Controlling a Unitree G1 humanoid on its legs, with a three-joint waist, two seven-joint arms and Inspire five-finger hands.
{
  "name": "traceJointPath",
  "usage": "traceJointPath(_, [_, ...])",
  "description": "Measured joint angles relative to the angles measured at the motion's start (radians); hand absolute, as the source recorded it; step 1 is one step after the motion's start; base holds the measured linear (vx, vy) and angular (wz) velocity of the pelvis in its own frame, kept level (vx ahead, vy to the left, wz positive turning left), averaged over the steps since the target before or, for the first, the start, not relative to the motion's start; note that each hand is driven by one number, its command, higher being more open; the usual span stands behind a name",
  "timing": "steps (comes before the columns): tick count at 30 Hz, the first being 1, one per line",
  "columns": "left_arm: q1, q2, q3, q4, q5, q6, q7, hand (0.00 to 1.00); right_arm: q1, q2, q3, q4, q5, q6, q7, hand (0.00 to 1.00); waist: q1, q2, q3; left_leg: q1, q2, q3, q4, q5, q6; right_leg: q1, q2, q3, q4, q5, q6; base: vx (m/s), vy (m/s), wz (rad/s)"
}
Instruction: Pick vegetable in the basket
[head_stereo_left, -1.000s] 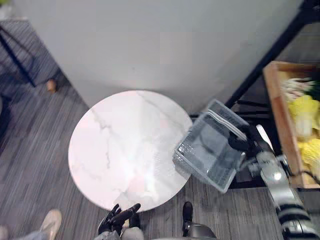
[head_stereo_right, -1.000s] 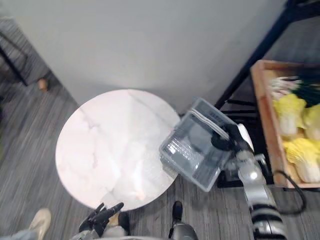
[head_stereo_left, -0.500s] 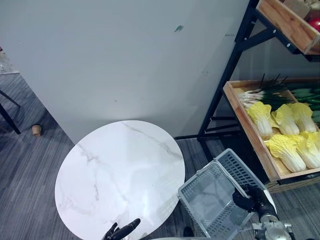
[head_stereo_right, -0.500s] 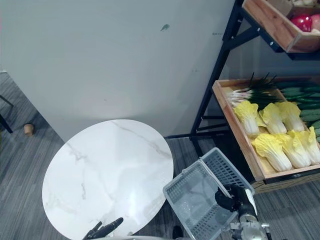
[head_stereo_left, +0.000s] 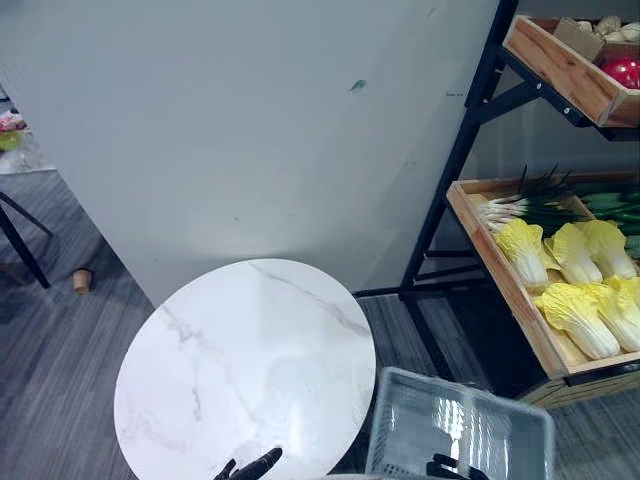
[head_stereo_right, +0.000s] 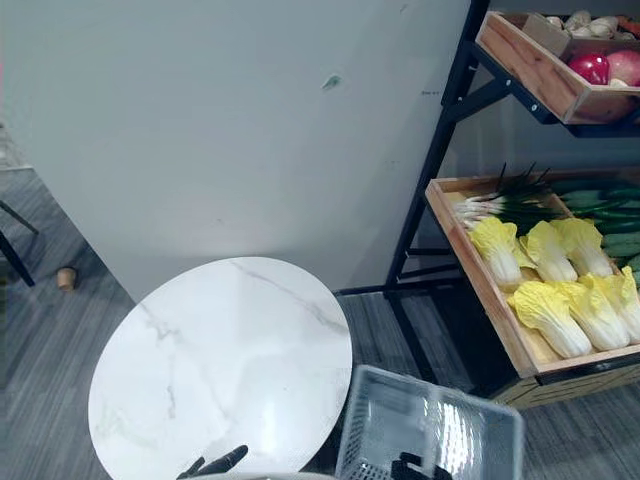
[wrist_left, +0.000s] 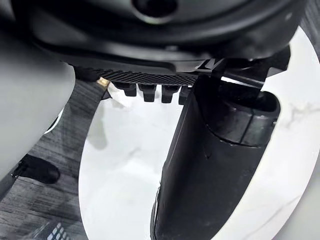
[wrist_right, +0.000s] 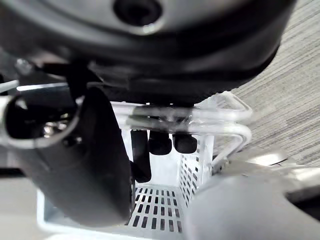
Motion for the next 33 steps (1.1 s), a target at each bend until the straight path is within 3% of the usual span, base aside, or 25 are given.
traceJointPath(6, [-0.004,-0.008,0.041,0.000,-0.017,0.001,-0.006,1.00,0.023,0.030,-0.142,0.024,0.147,0.060,-0.090,0.00,0.016,-0.008,0.000,0.011,0.009,0.027,0.000,-0.009,-0.008,-0.001,0.011,0.014,-0.001,-0.003,-0.004,0.00,-0.016,-0.09])
traceJointPath(15, [0.001,-0.009,0.057,-0.001,-0.025,-0.001,-0.006,1.00,0.070,0.080,-0.256,0.024,0.241,0.055,-0.062,0.00,0.018,-0.015,-0.003,0.045,0.025,0.072,0.000,-0.020,-0.021,0.013,0.028,0.040,-0.001,-0.007,-0.010,-0.01,-0.012,-0.11])
traceJointPath(22, [0.002,-0.010,0.055,-0.001,-0.039,-0.008,-0.008,1.00,0.071,0.093,-0.225,0.023,0.256,0.023,0.005,0.00,0.026,-0.015,-0.005,0.044,0.026,0.070,0.000,-0.020,-0.021,0.014,0.027,0.036,-0.001,-0.008,-0.010,-0.01,-0.007,0.01])
traceJointPath(28, [0.002,-0.012,0.054,-0.001,-0.036,-0.010,-0.008,1.00,0.054,0.096,-0.125,0.023,0.250,0.007,0.029,0.00,0.043,-0.010,-0.008,0.044,0.026,0.054,0.001,-0.016,-0.019,0.024,0.024,0.019,-0.003,-0.009,-0.008,-0.02,-0.027,0.10])
traceJointPath(33, [-0.009,-0.023,0.084,-0.004,0.017,-0.021,-0.010,1.00,0.039,0.072,-0.095,0.047,0.237,-0.025,0.030,0.00,0.034,-0.007,0.015,0.060,0.055,0.035,0.060,-0.032,-0.022,0.039,0.044,0.011,0.022,-0.033,-0.020,-0.03,-0.054,0.04])
